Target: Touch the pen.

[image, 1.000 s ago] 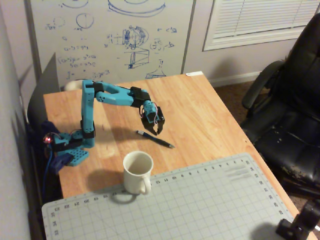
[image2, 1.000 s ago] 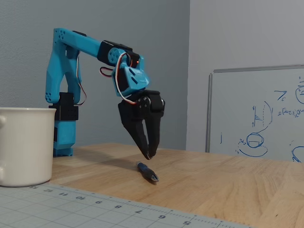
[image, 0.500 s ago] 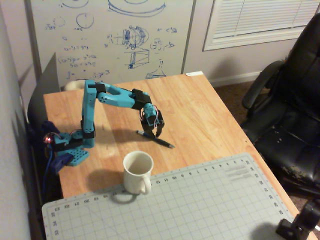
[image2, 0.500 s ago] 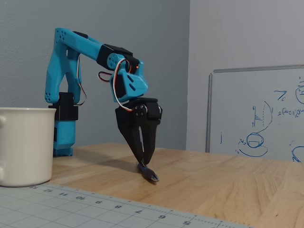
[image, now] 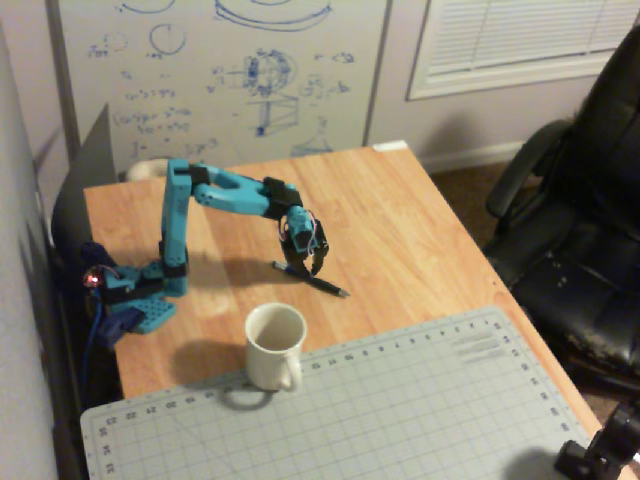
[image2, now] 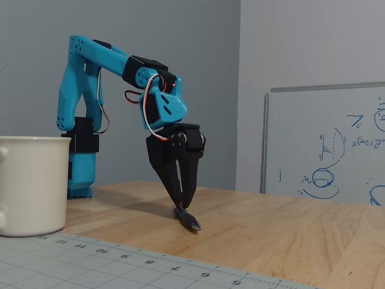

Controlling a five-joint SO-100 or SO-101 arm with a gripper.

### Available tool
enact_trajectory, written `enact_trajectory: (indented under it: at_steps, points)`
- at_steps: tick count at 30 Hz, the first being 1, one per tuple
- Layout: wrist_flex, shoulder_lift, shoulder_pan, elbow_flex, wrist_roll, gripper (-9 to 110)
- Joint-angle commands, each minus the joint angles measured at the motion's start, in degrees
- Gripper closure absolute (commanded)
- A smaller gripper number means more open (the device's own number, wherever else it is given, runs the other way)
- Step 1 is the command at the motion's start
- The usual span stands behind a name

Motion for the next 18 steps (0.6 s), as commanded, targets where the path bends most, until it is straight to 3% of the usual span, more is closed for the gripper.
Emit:
enact_trajectory:
  at_steps: [1,18]
  points:
    - [-0.26,0.53,-0.09,-0.53,0.26,101]
    - [-0.35,-2.46,-0.35,-1.58,0.35,101]
